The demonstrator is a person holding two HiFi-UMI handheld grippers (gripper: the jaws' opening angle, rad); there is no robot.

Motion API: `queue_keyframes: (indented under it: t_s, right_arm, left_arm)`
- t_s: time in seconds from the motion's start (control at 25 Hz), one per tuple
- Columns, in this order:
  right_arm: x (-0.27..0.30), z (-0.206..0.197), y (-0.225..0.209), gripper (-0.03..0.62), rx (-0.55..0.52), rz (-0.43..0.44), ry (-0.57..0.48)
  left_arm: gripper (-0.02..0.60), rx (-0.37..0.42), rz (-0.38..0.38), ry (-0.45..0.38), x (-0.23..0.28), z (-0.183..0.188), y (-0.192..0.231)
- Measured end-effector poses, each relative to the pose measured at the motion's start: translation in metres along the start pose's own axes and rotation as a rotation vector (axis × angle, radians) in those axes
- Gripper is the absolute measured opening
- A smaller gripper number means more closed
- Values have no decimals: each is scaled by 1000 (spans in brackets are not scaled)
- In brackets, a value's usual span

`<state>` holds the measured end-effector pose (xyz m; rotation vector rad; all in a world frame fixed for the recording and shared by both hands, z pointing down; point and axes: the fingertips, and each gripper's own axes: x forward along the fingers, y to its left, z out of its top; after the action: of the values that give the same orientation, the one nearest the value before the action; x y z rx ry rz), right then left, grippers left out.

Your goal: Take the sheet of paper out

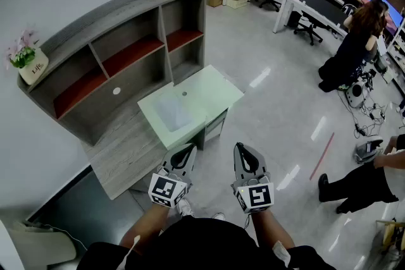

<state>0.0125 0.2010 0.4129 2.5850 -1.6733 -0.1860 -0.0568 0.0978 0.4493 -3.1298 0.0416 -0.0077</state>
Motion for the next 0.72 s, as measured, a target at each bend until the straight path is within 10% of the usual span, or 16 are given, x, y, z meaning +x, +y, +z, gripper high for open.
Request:
queue_keyframes:
  t_s: [0.72]
  right_arm:
    - [23, 1, 3, 21, 48, -65, -2]
  left_arm:
    - [6, -10, -29, -6, 7, -2, 31]
